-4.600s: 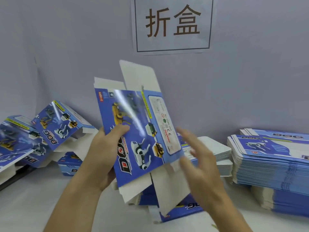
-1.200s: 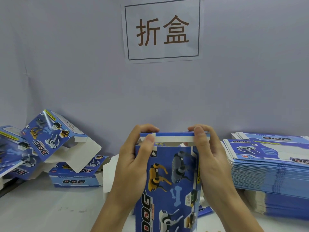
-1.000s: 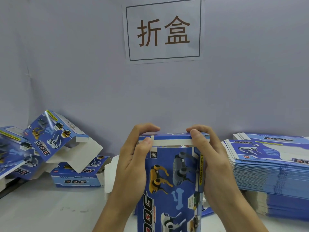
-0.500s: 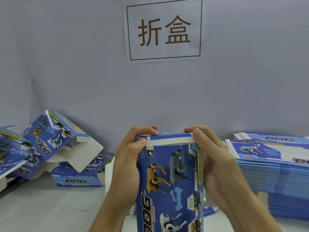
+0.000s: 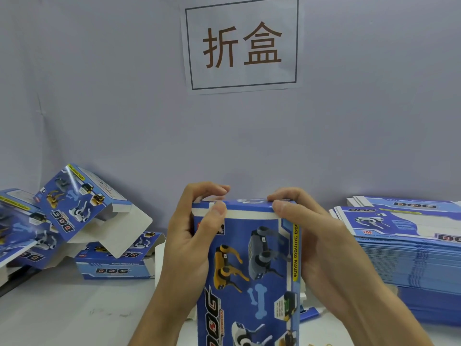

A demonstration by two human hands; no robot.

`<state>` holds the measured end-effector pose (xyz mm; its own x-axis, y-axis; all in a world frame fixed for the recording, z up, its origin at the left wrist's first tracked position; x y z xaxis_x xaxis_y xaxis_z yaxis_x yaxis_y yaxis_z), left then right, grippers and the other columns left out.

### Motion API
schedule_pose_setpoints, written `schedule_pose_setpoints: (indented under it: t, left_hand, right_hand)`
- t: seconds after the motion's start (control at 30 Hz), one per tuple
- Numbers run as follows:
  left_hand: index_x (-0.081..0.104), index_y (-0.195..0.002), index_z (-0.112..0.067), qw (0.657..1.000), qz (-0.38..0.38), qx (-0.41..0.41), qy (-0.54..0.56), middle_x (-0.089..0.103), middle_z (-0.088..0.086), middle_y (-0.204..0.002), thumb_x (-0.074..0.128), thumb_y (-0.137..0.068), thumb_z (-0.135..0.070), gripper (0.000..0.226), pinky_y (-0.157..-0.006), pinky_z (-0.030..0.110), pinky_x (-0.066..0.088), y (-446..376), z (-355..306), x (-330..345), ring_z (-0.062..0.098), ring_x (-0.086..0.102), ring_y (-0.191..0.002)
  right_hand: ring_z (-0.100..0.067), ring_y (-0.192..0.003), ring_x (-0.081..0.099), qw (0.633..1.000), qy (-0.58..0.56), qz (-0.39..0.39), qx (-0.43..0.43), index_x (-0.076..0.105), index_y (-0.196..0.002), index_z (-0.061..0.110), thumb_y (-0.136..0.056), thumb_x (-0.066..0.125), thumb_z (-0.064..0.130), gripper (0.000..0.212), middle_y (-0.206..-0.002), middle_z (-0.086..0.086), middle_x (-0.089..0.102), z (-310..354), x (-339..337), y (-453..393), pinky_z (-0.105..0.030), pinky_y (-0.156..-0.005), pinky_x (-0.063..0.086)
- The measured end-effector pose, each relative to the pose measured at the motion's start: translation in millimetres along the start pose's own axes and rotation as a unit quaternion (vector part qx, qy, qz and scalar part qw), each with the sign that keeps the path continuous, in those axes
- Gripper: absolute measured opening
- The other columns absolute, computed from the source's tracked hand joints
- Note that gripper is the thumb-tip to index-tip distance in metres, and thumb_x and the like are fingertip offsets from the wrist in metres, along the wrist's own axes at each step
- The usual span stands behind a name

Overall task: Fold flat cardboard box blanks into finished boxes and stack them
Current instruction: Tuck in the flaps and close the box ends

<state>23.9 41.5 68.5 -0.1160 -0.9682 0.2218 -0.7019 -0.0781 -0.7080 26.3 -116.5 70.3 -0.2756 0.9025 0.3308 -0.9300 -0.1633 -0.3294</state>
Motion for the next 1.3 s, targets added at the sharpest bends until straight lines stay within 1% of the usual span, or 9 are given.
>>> schedule_pose_setpoints:
  t: [0.13,0.33,0.47,0.57,0.77,0.9,1.03,1.13,1.3]
  left_hand:
    - [0.065,-0.088,-0.024,1.000,-0.006,-0.003,-0.006,0.067,-0.006,-0.120,0.068,-0.083,-0.042,0.019,-0.060,0.029,0.061,-0.7,-2.8,1.2,0.021,0.074,-0.097]
    - [0.067,-0.095,-0.030,0.998,0.061,0.009,-0.010,0.062,-0.010,-0.128,0.064,-0.079,-0.064,0.038,-0.066,0.032,0.062,0.4,-8.0,12.9,0.019,0.066,-0.115]
    - [0.069,-0.094,-0.026,0.998,0.058,0.022,-0.002,0.062,-0.013,-0.129,0.060,-0.082,-0.062,0.039,-0.068,0.030,0.062,1.7,-5.5,18.0,0.015,0.062,-0.120]
    - [0.073,-0.096,-0.028,0.998,0.052,0.020,-0.008,0.060,-0.012,-0.133,0.060,-0.081,-0.069,0.045,-0.069,0.032,0.062,1.4,-1.9,17.3,0.023,0.059,-0.126]
    - [0.077,-0.092,-0.021,0.998,0.013,0.053,-0.043,0.066,-0.013,-0.128,0.053,-0.089,-0.062,0.047,-0.067,0.017,0.057,3.6,-3.9,16.2,0.010,0.060,-0.122]
    - [0.081,-0.084,-0.026,0.999,-0.019,0.022,-0.020,0.066,-0.016,-0.129,0.057,-0.093,-0.051,0.035,-0.064,0.026,0.060,5.1,2.3,10.2,0.008,0.060,-0.123]
    - [0.080,-0.095,-0.027,0.999,-0.025,-0.018,0.028,0.073,-0.003,-0.118,0.049,-0.094,-0.038,0.033,-0.066,0.031,0.061,3.8,7.4,7.5,0.023,0.071,-0.108]
    - [0.069,-0.112,-0.023,0.999,-0.002,-0.032,0.006,0.072,0.001,-0.112,0.042,-0.091,-0.029,0.034,-0.067,0.030,0.061,2.7,4.7,13.0,0.021,0.071,-0.103]
    - [0.066,-0.095,-0.012,0.985,0.079,-0.007,-0.154,0.063,0.003,-0.111,0.039,-0.093,-0.008,0.027,-0.076,0.008,0.047,-4.6,-0.7,17.9,0.016,0.059,-0.110]
  right_hand:
    - [0.003,-0.040,0.060,0.995,0.100,0.019,-0.017,0.048,-0.076,0.006,-0.096,0.039,-0.014,0.030,-0.043,0.016,0.059,6.7,4.8,-8.0,-0.010,-0.038,0.042]
    - [0.005,-0.035,0.053,0.980,0.194,0.019,-0.039,0.049,-0.090,0.025,-0.098,0.023,-0.018,0.052,-0.039,-0.001,0.052,20.2,10.6,-18.7,-0.008,-0.045,0.040]
    - [0.013,-0.045,0.054,0.996,0.070,-0.052,-0.027,0.049,-0.086,0.029,-0.098,0.030,-0.019,0.054,-0.067,-0.003,0.041,22.4,-17.0,-15.3,-0.009,-0.060,0.041]
    - [0.001,-0.035,0.054,0.991,0.131,-0.020,-0.010,0.052,-0.082,0.022,-0.100,0.023,-0.018,0.052,-0.046,-0.007,0.050,8.5,-10.1,-16.6,-0.010,-0.045,0.041]
    - [-0.026,-0.072,0.067,0.995,0.070,-0.022,-0.074,0.060,-0.071,0.024,-0.088,0.052,0.025,0.019,-0.075,-0.005,0.064,-9.0,-13.6,2.5,-0.038,-0.063,0.048]
    - [-0.015,-0.054,0.065,0.986,0.148,-0.021,-0.076,0.059,-0.063,0.018,-0.096,0.045,0.009,0.037,-0.058,0.001,0.062,-6.2,-21.0,-11.4,-0.021,-0.045,0.046]
    - [-0.043,-0.111,0.060,0.992,0.075,-0.060,-0.081,0.056,-0.070,0.012,-0.096,0.052,0.004,0.028,-0.079,-0.005,0.060,-0.1,-35.0,-14.4,-0.015,-0.065,0.048]
    - [-0.036,-0.084,0.069,0.996,0.050,-0.033,-0.068,0.061,-0.079,0.022,-0.094,0.044,0.021,0.023,-0.085,-0.015,0.070,-7.3,-9.6,-4.7,-0.043,-0.073,0.051]
    - [-0.027,-0.067,0.069,0.994,0.060,-0.061,-0.063,0.061,-0.076,0.026,-0.100,0.036,0.019,0.035,-0.080,-0.013,0.070,-17.3,-20.4,-2.8,-0.038,-0.062,0.051]
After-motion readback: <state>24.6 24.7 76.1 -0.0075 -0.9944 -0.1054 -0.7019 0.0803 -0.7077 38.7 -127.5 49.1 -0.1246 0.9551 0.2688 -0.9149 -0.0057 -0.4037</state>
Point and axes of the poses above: each hand's wrist, its own y-axis away from the middle knuckle, its own x-axis out of the palm, z = x × y, the point moved 8 cm from there along -y, towards the middle knuckle
